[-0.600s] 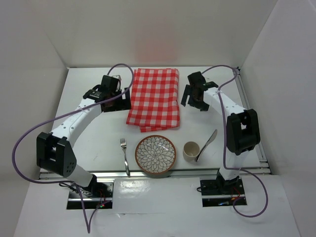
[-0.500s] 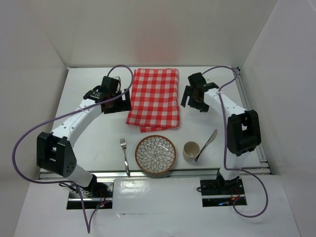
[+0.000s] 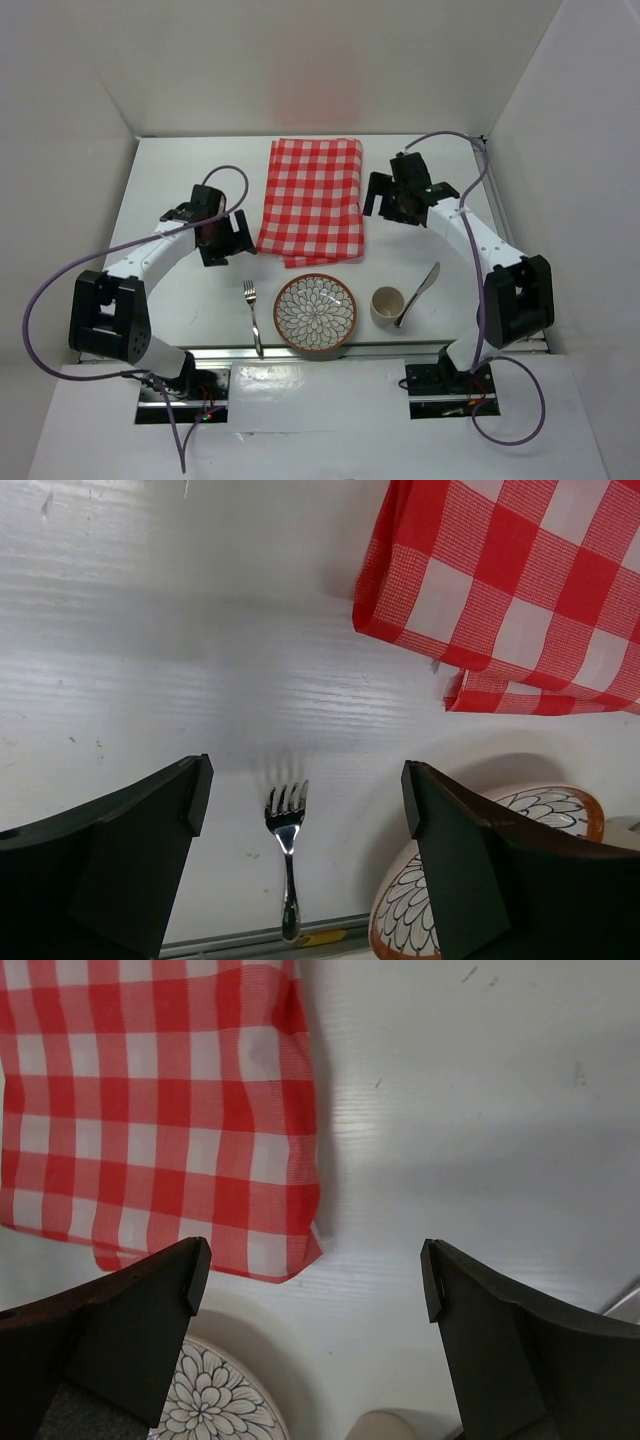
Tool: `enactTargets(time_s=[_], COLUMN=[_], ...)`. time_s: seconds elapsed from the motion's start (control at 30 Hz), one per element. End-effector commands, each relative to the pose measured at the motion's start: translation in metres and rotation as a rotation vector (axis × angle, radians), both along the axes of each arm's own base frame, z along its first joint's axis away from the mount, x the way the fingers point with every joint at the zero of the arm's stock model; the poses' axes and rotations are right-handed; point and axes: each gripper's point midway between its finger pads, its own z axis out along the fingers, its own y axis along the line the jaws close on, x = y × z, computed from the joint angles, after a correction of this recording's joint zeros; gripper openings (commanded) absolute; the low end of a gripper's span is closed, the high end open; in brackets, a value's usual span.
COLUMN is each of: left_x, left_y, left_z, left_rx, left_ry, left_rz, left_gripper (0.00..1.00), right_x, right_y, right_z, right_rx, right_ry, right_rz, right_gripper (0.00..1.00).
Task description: Set the dinner table for one person
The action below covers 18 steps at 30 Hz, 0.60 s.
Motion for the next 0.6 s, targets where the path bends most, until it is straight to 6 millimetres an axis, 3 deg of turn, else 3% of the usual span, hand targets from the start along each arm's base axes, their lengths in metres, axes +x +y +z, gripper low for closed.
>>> enactTargets(time_s=[0.0,0.17,0.57], left_x=[0.015,0.016,0.048], left_y=[-0.020,-0.045,-0.050], left_z=[0.018,0.003,-0.016], left_rx=[-0.151,-0.305,-0.335], left_ry=[-0.084,-0.008,0.087], left_rz=[-0.012,0.004,0.174], left_gripper=[0.96,0.96,0.96], right_x=[0.003,0.001,-0.008], right_y=[0.027,0.037,0.036], right_z=[0.014,0.011,0.009], right_rx=[0.000,-0.042,-0.062], right_ry=[-0.070,-0.062,-0.051], right_rz=[0.101,0.123,0.114], right_gripper=[1.00,1.00,1.00])
